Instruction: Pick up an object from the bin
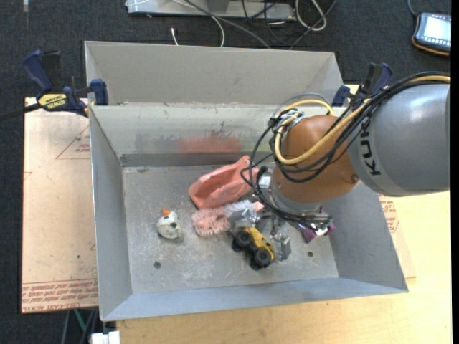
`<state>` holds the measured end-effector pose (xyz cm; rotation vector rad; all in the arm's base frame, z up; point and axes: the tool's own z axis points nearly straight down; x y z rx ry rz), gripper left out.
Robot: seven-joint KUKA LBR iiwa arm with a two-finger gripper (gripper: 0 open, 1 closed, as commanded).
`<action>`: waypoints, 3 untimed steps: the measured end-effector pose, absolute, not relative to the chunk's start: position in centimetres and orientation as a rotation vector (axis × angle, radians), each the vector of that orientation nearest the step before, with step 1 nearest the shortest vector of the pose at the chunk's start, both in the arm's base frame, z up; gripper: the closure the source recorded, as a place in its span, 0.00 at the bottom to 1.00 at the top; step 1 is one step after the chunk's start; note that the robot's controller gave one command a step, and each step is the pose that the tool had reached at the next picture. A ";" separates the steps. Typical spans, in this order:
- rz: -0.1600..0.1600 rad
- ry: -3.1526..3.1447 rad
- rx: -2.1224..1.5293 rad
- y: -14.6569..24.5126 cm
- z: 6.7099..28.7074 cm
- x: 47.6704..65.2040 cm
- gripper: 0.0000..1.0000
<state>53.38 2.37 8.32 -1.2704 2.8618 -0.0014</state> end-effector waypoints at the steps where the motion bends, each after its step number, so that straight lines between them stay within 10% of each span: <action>1: 0.007 2.926 -1.112 0.9 19.3 51.1 1.00; 3: 0.001 2.955 -1.011 1.6 23.4 51.7 1.00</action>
Offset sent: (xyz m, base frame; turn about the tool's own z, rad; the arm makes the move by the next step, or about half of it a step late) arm -0.0050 -0.0075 0.2045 -0.0523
